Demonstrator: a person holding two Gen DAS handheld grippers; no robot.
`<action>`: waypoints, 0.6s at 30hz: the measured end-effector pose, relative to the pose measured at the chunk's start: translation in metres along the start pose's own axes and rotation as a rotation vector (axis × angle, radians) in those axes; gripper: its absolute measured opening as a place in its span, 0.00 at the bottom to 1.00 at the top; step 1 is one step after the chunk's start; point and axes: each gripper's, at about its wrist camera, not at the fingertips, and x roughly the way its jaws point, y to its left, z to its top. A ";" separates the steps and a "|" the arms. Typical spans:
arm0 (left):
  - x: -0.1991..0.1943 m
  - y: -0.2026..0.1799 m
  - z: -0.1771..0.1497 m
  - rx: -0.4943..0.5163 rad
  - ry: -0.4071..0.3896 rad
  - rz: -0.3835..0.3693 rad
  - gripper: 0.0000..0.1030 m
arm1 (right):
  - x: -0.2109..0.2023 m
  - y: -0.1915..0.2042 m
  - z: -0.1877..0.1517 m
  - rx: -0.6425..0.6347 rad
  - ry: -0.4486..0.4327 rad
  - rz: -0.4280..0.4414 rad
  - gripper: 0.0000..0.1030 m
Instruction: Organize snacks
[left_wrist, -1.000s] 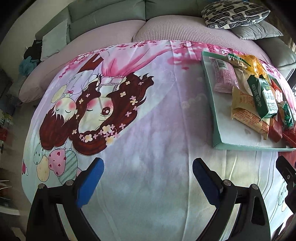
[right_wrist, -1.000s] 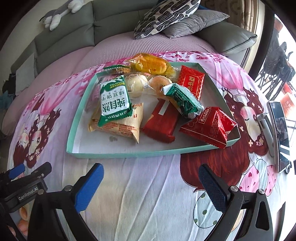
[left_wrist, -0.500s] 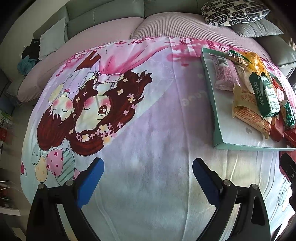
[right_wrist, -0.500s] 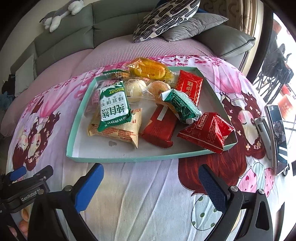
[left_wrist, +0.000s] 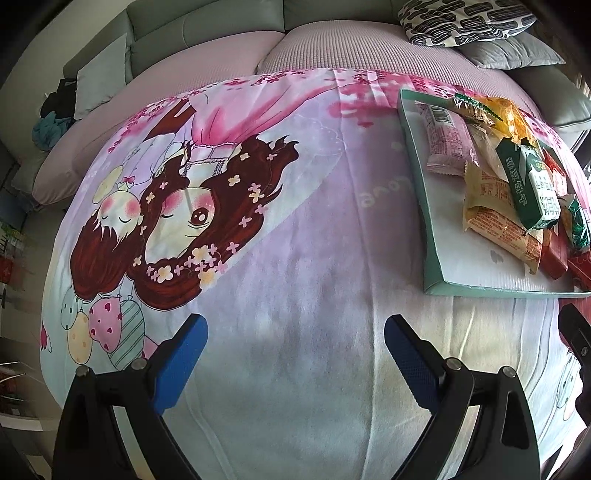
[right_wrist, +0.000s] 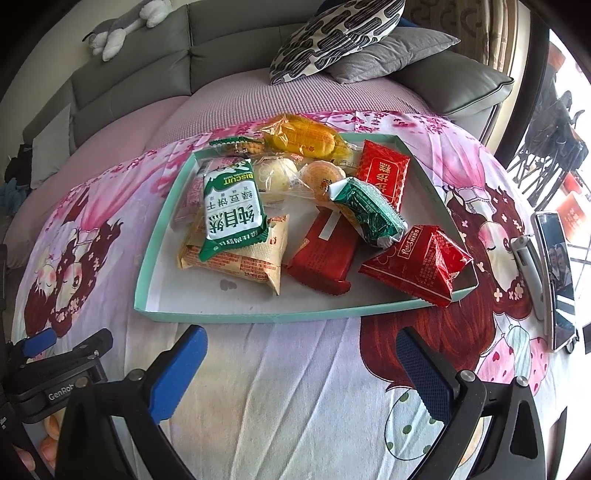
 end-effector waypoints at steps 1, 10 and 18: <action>0.000 0.000 0.000 -0.001 0.000 0.000 0.94 | 0.000 0.000 0.000 0.000 0.000 0.000 1.00; 0.000 0.000 0.000 -0.003 0.002 -0.002 0.94 | 0.001 0.000 -0.001 -0.002 0.003 -0.002 1.00; 0.001 0.000 0.000 -0.003 0.004 -0.003 0.94 | 0.002 0.000 0.000 -0.003 0.004 -0.003 1.00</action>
